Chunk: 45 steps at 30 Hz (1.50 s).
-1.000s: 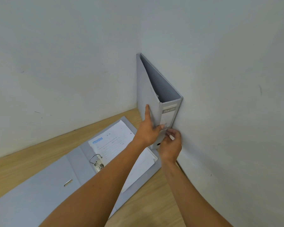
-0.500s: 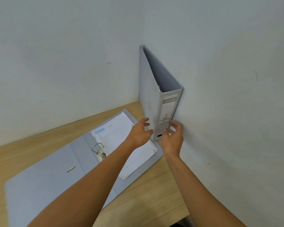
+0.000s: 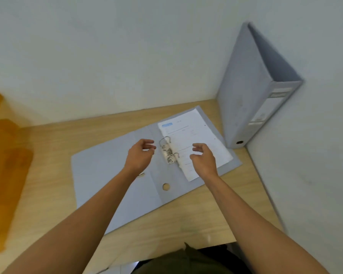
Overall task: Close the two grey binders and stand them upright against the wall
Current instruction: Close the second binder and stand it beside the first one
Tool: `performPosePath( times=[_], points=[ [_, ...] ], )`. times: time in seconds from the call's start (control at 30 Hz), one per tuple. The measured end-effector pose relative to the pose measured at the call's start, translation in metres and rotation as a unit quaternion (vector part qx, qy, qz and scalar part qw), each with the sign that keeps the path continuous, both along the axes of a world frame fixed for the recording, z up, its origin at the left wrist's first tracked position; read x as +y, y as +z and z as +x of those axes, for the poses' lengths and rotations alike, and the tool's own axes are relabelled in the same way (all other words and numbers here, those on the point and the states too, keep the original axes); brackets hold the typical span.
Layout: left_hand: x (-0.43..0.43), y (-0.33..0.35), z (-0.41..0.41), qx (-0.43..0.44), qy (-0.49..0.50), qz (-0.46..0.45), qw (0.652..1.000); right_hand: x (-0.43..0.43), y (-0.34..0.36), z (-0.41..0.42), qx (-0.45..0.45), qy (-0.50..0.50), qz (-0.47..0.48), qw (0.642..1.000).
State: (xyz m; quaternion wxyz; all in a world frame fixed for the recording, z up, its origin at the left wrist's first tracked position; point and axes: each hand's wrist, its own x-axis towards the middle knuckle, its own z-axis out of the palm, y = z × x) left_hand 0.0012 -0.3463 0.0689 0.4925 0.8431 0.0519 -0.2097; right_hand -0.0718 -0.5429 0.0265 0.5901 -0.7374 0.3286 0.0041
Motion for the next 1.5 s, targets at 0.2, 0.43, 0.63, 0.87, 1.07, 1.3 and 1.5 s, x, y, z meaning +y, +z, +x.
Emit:
performPosePath(
  times=[0.2, 0.43, 0.63, 0.87, 1.07, 1.3, 1.5],
  points=[
    [0.117, -0.046, -0.025, 0.127, 0.111, 0.036, 0.985, 0.078, -0.029, -0.001, 0.100, 0.210, -0.027, 0.972],
    [0.213, -0.077, -0.045, 0.189, 0.270, 0.092, 0.940, 0.140, -0.055, 0.003, 0.215, 0.329, -0.082, 0.916],
    [0.246, -0.091, -0.038, 0.195, 0.308, -0.005, 0.931, 0.152, -0.060, 0.009, 0.234, 0.328, -0.136, 0.905],
    [0.267, -0.071, -0.006, 0.104, 0.192, -0.089, 0.972, 0.174, -0.057, 0.024, 0.240, 0.322, -0.151, 0.903],
    [0.290, -0.039, 0.038, 0.043, 0.159, -0.077, 0.983, 0.198, -0.054, 0.036, 0.183, 0.320, -0.066, 0.927],
    [0.315, 0.001, 0.072, 0.060, 0.112, -0.114, 0.985, 0.221, -0.036, 0.046, 0.155, 0.305, 0.019, 0.939],
    [0.278, 0.019, 0.061, 0.138, 0.112, -0.306, 0.935, 0.245, 0.000, 0.060, 0.130, 0.275, 0.158, 0.939]
  ],
)
